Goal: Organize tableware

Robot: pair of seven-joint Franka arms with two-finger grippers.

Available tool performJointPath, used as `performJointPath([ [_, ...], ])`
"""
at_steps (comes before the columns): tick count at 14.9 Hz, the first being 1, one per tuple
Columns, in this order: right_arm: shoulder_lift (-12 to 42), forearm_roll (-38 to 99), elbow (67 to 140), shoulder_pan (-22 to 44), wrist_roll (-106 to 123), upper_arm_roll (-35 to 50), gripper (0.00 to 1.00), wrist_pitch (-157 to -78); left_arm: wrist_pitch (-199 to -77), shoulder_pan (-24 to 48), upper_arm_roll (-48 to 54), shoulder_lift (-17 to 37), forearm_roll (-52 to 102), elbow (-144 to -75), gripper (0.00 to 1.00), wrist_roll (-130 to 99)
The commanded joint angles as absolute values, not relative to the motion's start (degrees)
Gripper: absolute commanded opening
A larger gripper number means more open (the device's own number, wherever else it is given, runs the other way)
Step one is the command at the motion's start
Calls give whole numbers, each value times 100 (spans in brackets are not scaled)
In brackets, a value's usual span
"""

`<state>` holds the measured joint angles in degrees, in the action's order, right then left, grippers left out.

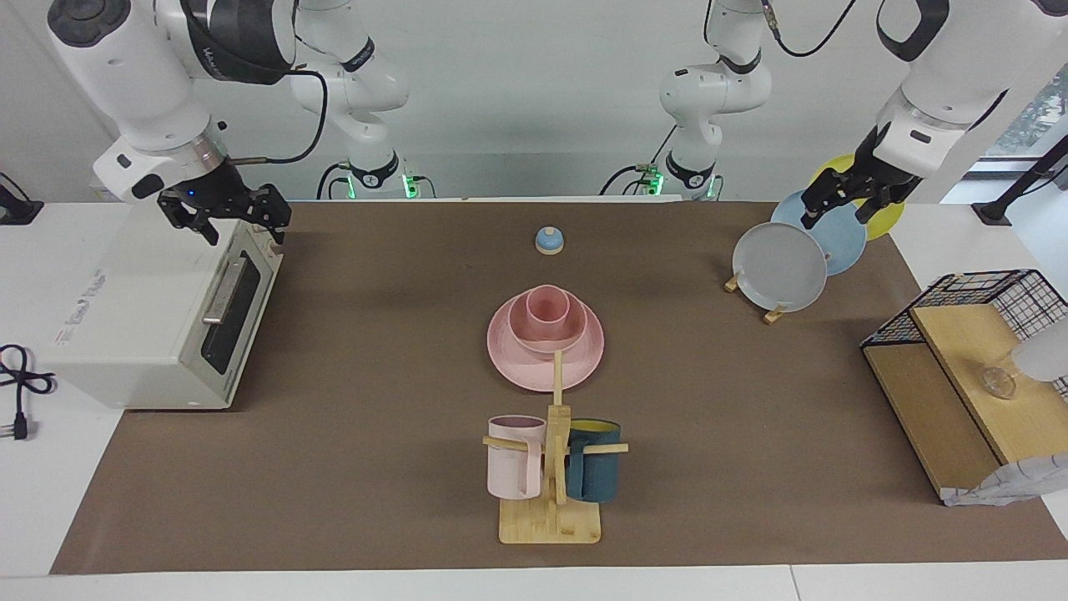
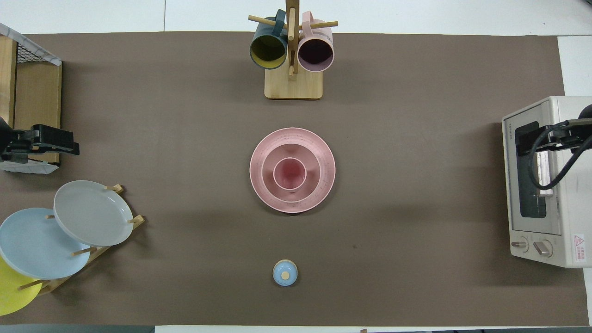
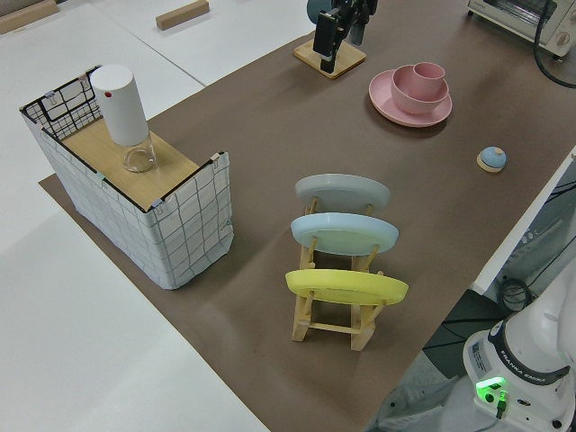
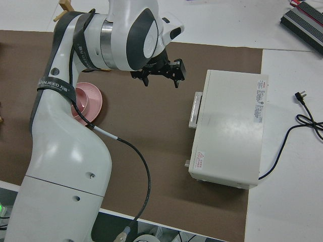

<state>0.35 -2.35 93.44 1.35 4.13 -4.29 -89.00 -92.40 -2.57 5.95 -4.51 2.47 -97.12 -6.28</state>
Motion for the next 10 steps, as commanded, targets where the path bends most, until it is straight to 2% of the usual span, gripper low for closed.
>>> performJointPath([
  [1, -44, -105, 9396, 44, 466, -413, 100, -8850, -8976, -141, 589, -580, -217, -9696, 100, -536],
  [5, -44, -105, 9404, 44, 466, -413, 100, -8851, -8219, -17, 536, -106, -343, -8729, 100, -492],
  [10, -44, -105, 9404, 44, 466, -413, 100, -8851, -8770, -44, 519, -167, 8, -9140, 100, -510],
])
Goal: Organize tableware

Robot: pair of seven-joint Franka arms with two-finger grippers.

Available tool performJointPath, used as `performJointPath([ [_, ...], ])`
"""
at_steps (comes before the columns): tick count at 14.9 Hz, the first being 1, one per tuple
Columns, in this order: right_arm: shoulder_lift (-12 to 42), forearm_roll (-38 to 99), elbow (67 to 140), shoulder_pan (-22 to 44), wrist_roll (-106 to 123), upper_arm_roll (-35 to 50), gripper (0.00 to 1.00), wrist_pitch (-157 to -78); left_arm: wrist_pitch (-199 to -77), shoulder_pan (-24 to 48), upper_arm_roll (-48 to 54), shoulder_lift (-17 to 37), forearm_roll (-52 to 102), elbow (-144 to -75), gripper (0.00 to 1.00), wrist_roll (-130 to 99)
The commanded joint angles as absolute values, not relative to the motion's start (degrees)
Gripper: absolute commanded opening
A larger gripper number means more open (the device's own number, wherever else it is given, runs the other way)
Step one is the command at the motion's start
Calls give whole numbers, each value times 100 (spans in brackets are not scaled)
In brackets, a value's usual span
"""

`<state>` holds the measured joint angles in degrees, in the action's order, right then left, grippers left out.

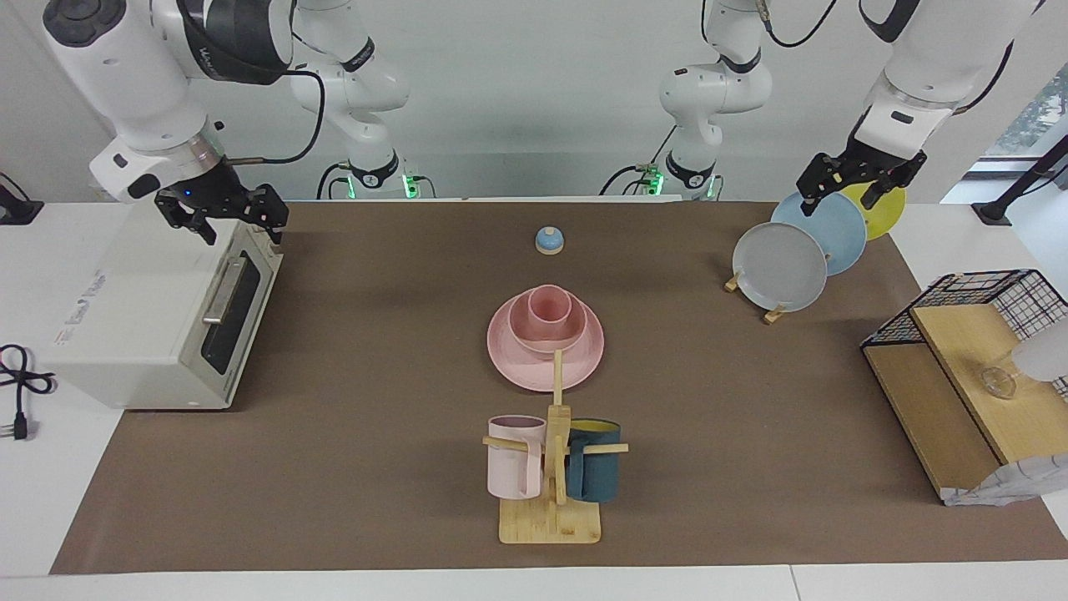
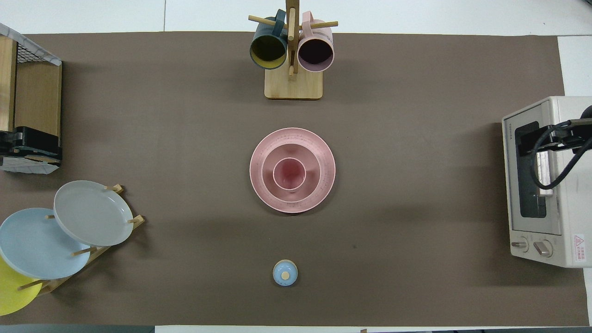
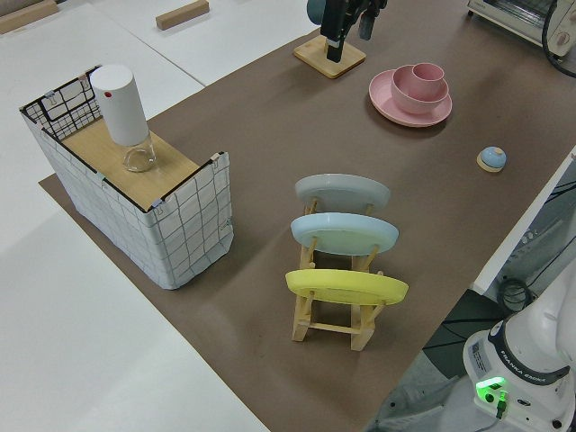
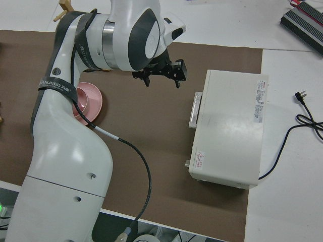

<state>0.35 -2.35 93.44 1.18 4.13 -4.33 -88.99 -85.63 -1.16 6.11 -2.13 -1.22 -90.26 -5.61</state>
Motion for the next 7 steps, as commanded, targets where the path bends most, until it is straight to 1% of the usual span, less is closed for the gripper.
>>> performJointPath([
  [1, -44, -105, 9396, 44, 466, -413, 100, -8851, -8815, -44, 527, -167, 9, -9158, 100, -510],
  [7, -44, -105, 9396, 35, 466, -413, 100, -8851, -8798, -88, 527, -167, 44, -9149, 100, -369],
])
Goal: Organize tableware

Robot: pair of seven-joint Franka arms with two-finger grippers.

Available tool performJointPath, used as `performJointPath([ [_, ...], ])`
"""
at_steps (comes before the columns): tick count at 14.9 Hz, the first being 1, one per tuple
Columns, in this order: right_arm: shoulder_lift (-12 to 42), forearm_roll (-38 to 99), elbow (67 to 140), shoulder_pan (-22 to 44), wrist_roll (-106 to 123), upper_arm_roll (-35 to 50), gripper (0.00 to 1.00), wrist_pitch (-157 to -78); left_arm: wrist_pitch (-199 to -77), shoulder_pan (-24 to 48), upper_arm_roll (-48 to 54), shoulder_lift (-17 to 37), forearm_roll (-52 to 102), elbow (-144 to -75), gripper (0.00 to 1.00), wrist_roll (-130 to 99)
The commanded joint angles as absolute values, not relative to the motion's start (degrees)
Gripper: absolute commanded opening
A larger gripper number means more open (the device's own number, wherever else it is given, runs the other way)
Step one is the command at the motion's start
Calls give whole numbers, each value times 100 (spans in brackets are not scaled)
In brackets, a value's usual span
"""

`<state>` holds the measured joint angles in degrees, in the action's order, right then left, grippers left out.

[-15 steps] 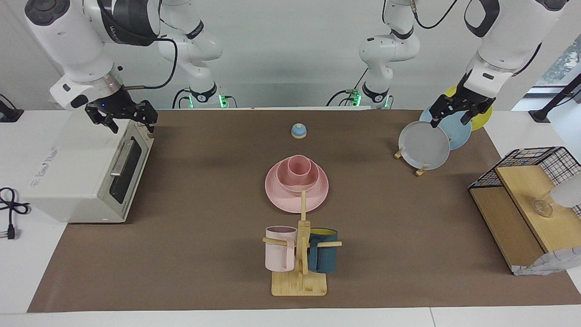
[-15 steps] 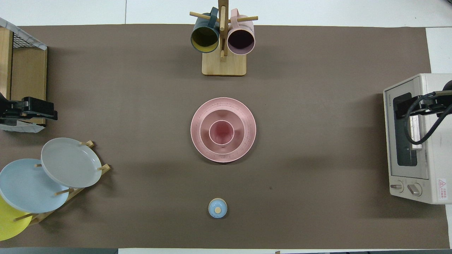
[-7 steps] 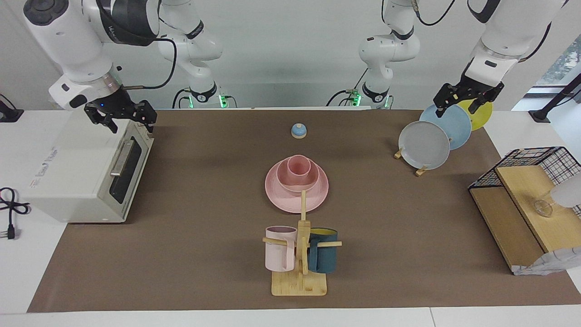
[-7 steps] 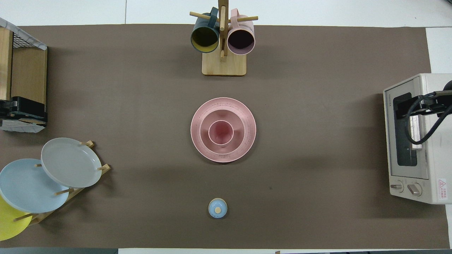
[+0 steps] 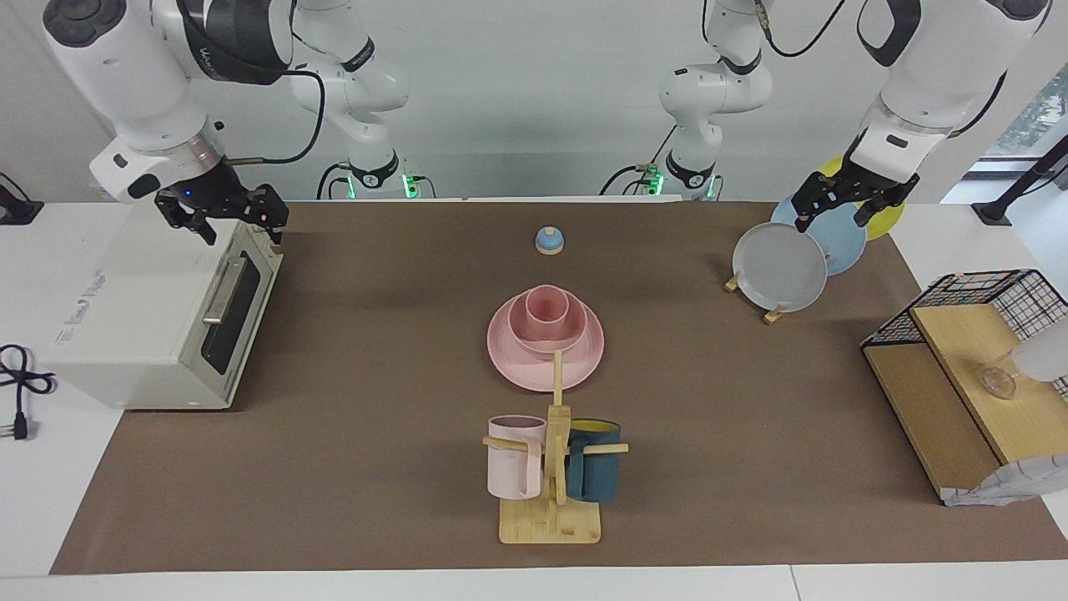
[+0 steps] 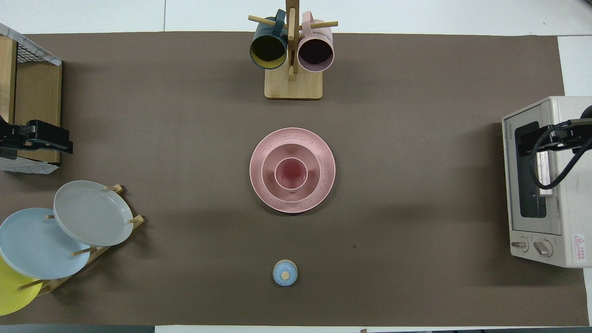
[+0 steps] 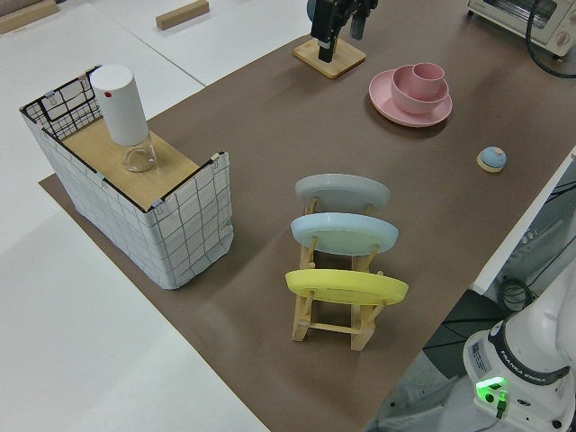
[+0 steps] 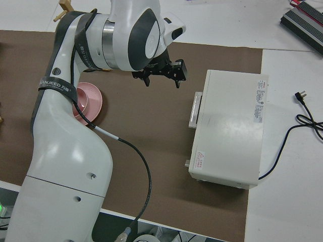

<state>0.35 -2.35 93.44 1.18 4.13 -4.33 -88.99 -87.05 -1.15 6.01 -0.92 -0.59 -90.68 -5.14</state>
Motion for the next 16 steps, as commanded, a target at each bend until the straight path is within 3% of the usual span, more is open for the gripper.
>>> performJointPath([
  [1, -44, -105, 9396, 44, 466, -413, 100, -8851, -8780, -105, 536, -167, 44, -9149, 100, -360],
  [16, -44, -105, 9396, 44, 466, -413, 100, -8851, -8807, -114, 554, -255, 308, -9272, 100, -343],
])
